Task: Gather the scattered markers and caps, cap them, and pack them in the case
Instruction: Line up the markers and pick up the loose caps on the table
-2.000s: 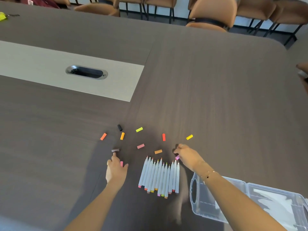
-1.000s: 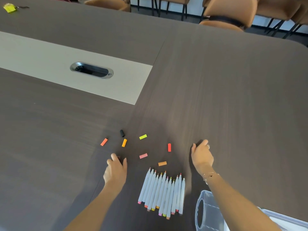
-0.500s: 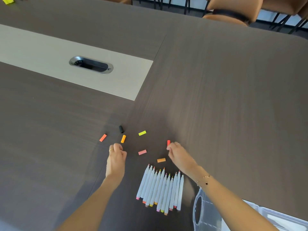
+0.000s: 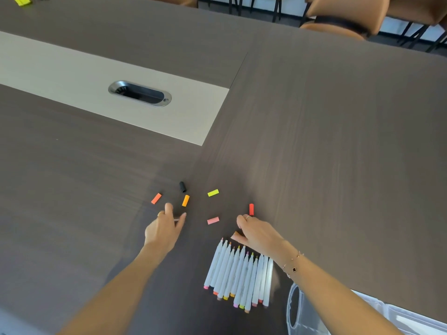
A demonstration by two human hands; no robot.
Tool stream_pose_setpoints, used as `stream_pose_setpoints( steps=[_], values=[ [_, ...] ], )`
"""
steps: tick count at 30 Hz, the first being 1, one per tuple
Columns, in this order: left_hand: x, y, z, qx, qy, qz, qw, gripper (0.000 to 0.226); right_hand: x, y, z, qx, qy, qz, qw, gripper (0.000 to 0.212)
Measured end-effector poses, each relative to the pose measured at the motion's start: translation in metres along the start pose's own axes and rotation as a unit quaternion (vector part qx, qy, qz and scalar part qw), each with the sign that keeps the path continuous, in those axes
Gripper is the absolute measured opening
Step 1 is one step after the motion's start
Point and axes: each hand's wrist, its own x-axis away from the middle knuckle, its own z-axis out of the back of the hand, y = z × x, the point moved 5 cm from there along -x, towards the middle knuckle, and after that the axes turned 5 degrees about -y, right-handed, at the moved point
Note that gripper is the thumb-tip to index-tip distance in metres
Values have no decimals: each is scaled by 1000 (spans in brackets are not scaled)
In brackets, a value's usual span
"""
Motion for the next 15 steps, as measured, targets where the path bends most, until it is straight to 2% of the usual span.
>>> stream_pose_setpoints(
  steps=[3, 8, 10, 13, 14, 15],
  values=[
    [-2, 8, -8, -108, -2, -55, 993, 40, -8, -6, -2, 28, -8, -17, 999, 31],
    [-13, 21, -22, -148, 12, -134, 980, 44, -12, -1, 2, 24, 14, -142, 989, 26],
    [-15, 24, -17, -172, 32, -156, 972, 40, -10, 4, 3, -4, 26, -188, 982, 28],
    [-13, 33, -4, -186, -17, -153, 970, 36, -6, 20, 11, -126, 85, -273, 950, 26],
    [-16, 35, -3, -191, -12, -147, 970, 38, -5, 25, 14, -154, 108, -289, 939, 25],
    [-17, 36, 1, -171, -20, -120, 978, 40, -6, 29, 18, -162, 126, -298, 932, 24]
  ],
)
